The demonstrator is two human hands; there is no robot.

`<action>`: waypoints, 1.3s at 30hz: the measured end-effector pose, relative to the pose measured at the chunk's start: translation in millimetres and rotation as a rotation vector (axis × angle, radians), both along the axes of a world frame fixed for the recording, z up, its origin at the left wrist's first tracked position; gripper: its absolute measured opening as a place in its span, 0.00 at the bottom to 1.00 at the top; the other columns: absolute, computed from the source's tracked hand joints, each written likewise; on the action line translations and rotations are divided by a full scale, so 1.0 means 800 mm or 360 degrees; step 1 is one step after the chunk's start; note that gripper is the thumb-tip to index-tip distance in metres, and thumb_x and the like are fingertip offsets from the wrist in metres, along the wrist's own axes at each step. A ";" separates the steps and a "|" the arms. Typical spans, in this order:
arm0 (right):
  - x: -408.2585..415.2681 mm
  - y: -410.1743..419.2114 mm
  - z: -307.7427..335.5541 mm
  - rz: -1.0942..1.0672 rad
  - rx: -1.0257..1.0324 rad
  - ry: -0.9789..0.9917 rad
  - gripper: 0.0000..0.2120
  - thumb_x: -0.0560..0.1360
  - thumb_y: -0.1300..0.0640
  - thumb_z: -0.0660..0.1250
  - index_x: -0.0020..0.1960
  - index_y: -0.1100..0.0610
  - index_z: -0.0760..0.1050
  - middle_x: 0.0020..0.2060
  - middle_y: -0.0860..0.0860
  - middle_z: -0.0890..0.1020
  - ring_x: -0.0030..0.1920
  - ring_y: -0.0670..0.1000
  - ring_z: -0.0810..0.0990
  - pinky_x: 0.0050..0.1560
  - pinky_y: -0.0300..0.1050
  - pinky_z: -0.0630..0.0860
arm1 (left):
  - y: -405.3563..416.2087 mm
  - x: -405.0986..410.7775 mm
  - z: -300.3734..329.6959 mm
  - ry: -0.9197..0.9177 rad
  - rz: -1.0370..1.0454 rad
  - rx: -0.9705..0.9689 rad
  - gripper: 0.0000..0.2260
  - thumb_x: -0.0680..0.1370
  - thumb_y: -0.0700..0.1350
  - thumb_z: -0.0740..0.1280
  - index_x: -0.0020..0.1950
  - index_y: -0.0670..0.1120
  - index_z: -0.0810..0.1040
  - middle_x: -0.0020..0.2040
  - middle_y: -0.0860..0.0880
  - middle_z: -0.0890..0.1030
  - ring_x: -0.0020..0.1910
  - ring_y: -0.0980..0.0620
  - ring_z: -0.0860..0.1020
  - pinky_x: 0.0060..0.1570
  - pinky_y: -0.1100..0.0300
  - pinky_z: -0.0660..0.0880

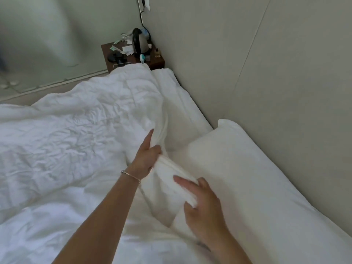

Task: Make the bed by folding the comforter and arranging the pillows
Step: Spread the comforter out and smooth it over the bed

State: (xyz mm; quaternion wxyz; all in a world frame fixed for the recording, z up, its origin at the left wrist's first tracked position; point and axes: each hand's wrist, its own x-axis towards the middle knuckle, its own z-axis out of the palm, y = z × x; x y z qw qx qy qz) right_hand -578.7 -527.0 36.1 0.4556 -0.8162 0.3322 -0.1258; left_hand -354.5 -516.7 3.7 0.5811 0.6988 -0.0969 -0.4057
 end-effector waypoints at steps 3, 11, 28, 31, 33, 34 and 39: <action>-0.085 -0.066 0.035 -0.0314 -0.0162 -0.0112 0.34 0.65 0.59 0.60 0.64 0.29 0.70 0.44 0.40 0.71 0.42 0.42 0.77 0.37 0.24 0.69 | -0.084 -0.064 0.045 -0.0057 -0.0290 -0.0311 0.35 0.69 0.40 0.65 0.74 0.64 0.63 0.68 0.56 0.73 0.60 0.53 0.77 0.55 0.58 0.77; -0.150 -0.119 -0.035 -0.0694 0.0284 0.0605 0.33 0.72 0.45 0.72 0.74 0.44 0.64 0.63 0.49 0.65 0.60 0.48 0.72 0.57 0.39 0.68 | -0.137 -0.173 -0.041 -0.0705 -0.1013 0.0284 0.24 0.81 0.45 0.58 0.74 0.65 0.60 0.71 0.58 0.67 0.65 0.59 0.67 0.68 0.48 0.59; -0.185 -0.022 0.022 0.0503 -0.0301 0.0687 0.13 0.68 0.36 0.70 0.38 0.45 0.75 0.29 0.42 0.74 0.43 0.48 0.74 0.53 0.28 0.57 | 0.124 0.020 -0.021 -0.1432 -0.2324 0.1412 0.35 0.73 0.36 0.61 0.74 0.63 0.59 0.78 0.54 0.56 0.78 0.53 0.46 0.75 0.51 0.42; -0.193 -0.030 0.017 0.0010 0.0142 0.0508 0.12 0.69 0.57 0.77 0.35 0.42 0.77 0.35 0.49 0.83 0.51 0.45 0.73 0.59 0.32 0.61 | 0.156 0.020 -0.053 -0.1696 -0.2607 0.1782 0.48 0.69 0.50 0.67 0.76 0.62 0.34 0.77 0.59 0.39 0.77 0.46 0.36 0.72 0.37 0.35; -0.207 -0.026 0.016 -0.0107 0.0155 0.0467 0.17 0.66 0.64 0.78 0.33 0.43 0.78 0.36 0.49 0.84 0.55 0.41 0.72 0.69 0.38 0.57 | 0.155 0.018 -0.064 -0.1956 -0.2328 0.1738 0.42 0.71 0.54 0.66 0.78 0.62 0.43 0.78 0.58 0.44 0.78 0.46 0.40 0.71 0.37 0.35; -0.216 -0.021 0.015 -0.0143 0.0094 0.0443 0.19 0.65 0.67 0.78 0.32 0.44 0.79 0.36 0.45 0.84 0.55 0.38 0.73 0.71 0.40 0.54 | 0.151 0.023 -0.065 -0.2109 -0.2070 0.1689 0.35 0.73 0.54 0.65 0.77 0.61 0.53 0.79 0.55 0.51 0.78 0.47 0.44 0.72 0.37 0.35; -0.283 0.001 0.031 -0.0220 -0.0324 0.0212 0.12 0.70 0.36 0.67 0.40 0.43 0.80 0.48 0.34 0.80 0.48 0.31 0.78 0.72 0.39 0.51 | 0.062 0.058 -0.012 -0.2498 -0.1314 0.1170 0.19 0.67 0.44 0.74 0.58 0.50 0.81 0.58 0.48 0.81 0.70 0.41 0.68 0.69 0.30 0.47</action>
